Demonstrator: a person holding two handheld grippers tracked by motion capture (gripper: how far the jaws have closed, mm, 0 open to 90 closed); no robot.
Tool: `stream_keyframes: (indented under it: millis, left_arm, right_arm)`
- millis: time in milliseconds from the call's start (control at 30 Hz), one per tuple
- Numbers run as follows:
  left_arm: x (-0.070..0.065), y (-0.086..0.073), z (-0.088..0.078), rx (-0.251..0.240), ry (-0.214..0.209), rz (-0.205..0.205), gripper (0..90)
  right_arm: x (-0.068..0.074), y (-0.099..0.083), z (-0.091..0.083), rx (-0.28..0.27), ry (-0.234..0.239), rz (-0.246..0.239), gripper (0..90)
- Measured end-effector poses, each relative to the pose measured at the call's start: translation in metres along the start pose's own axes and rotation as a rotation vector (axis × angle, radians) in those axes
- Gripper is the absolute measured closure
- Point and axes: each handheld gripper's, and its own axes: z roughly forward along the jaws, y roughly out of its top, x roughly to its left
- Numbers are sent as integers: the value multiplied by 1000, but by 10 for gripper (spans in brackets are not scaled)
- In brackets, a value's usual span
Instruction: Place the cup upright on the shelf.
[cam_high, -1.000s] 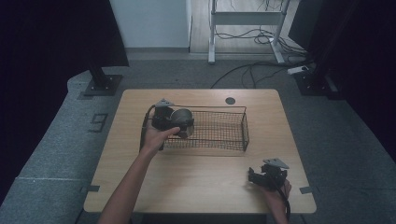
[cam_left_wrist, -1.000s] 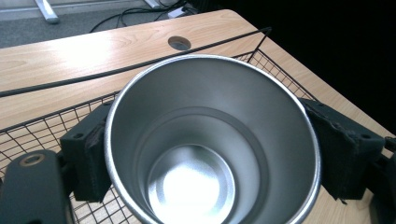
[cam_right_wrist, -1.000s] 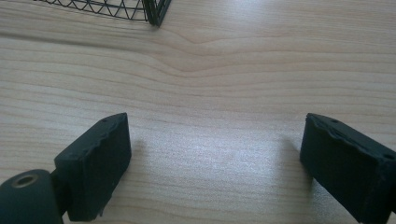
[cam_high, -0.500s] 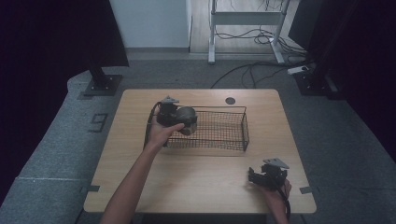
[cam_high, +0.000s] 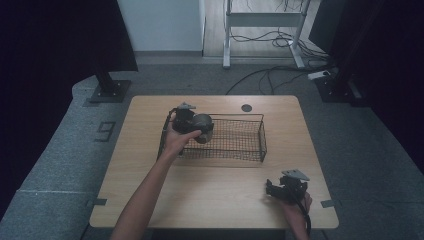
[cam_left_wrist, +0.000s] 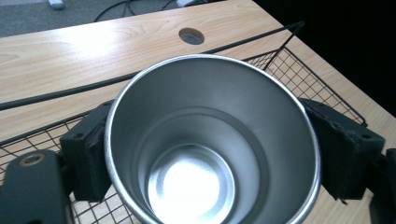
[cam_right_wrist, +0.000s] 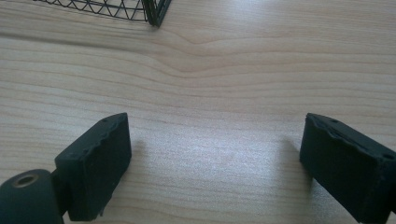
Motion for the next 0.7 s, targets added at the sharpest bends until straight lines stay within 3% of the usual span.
stream_keyframes:
  millis: [700]
  left_arm:
    - [4,-10,27,67,34,-25,142]
  right_arm:
    - [0,0,0,0,0,0,89]
